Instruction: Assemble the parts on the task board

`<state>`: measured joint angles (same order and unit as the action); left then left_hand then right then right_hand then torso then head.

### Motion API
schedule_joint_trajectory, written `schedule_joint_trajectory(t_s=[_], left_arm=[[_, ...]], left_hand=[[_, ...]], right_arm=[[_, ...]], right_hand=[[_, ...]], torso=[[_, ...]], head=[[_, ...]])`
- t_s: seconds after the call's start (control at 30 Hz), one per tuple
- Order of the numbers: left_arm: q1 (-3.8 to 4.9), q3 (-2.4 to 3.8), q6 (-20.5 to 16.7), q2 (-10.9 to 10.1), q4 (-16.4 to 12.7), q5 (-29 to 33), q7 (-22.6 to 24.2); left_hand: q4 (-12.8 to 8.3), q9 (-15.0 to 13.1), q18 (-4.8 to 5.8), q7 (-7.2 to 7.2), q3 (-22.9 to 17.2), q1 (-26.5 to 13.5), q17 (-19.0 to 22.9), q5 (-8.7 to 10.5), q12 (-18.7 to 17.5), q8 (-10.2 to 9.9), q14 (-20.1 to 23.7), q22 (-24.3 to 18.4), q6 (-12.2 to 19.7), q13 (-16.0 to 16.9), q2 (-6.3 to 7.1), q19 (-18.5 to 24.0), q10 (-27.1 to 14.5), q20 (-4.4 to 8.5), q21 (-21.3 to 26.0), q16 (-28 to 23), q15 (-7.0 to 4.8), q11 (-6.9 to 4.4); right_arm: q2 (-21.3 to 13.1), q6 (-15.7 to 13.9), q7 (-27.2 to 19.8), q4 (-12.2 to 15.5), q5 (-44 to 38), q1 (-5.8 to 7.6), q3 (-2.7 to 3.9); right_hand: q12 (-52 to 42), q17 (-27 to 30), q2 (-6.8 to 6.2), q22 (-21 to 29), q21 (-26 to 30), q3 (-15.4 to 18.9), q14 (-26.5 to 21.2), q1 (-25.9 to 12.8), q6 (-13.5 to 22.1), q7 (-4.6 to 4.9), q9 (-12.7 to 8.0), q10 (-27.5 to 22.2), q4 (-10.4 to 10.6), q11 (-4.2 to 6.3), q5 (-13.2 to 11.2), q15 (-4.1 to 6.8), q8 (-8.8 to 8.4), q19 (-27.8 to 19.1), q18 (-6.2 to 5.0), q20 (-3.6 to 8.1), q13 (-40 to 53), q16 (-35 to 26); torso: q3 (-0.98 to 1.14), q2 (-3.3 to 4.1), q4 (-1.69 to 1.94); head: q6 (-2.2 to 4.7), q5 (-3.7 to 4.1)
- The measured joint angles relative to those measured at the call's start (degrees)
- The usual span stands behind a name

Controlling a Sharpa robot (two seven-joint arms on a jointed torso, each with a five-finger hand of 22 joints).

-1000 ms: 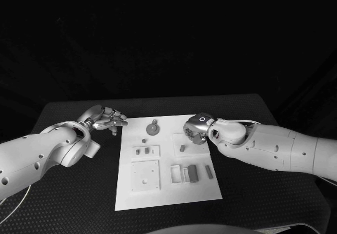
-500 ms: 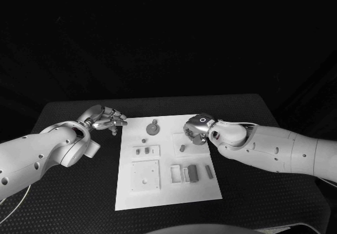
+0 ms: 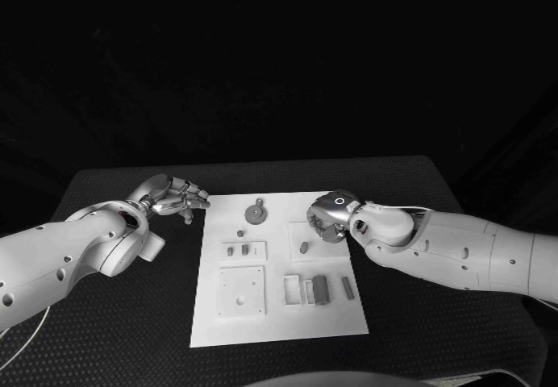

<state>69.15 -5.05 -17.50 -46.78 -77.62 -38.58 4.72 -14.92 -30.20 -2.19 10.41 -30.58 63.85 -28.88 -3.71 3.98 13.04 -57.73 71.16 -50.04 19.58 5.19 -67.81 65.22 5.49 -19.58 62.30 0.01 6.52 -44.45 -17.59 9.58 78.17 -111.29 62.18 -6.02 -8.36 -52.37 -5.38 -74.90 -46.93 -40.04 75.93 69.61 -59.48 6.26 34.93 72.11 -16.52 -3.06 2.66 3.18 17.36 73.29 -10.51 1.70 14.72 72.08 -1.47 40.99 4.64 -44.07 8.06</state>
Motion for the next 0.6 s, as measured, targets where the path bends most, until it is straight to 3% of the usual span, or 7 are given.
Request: schedule_joint_trajectory(t_s=[0.6], left_arm=[[0.0, 0.0, 0.0, 0.0, 0.3, 0.0, 0.0]], left_hand=[[-0.2, 0.0, 0.0, -0.03, 0.2, 0.0, 0.0, 0.0, 0.0, 0.0, 0.0, 0.0, 0.0, 0.0, 0.0, -0.3, -0.2, 0.14, 0.0, 0.0, 0.0, -0.17]], right_arm=[[-0.9, -0.1, 0.2, 1.3, -0.1, -0.07, 1.44]], right_hand=[[0.2, 0.0, -0.2, 0.0, 0.0, -0.2, 0.1, -0.2, -0.1, -0.13, 0.2, 0.4, 0.1, 0.4, 0.0, 0.1, 0.02, 0.3, 0.0, 0.14, 0.3, 0.2]], torso=[[0.01, -0.01, 0.01]], head=[[0.2, 0.07]])
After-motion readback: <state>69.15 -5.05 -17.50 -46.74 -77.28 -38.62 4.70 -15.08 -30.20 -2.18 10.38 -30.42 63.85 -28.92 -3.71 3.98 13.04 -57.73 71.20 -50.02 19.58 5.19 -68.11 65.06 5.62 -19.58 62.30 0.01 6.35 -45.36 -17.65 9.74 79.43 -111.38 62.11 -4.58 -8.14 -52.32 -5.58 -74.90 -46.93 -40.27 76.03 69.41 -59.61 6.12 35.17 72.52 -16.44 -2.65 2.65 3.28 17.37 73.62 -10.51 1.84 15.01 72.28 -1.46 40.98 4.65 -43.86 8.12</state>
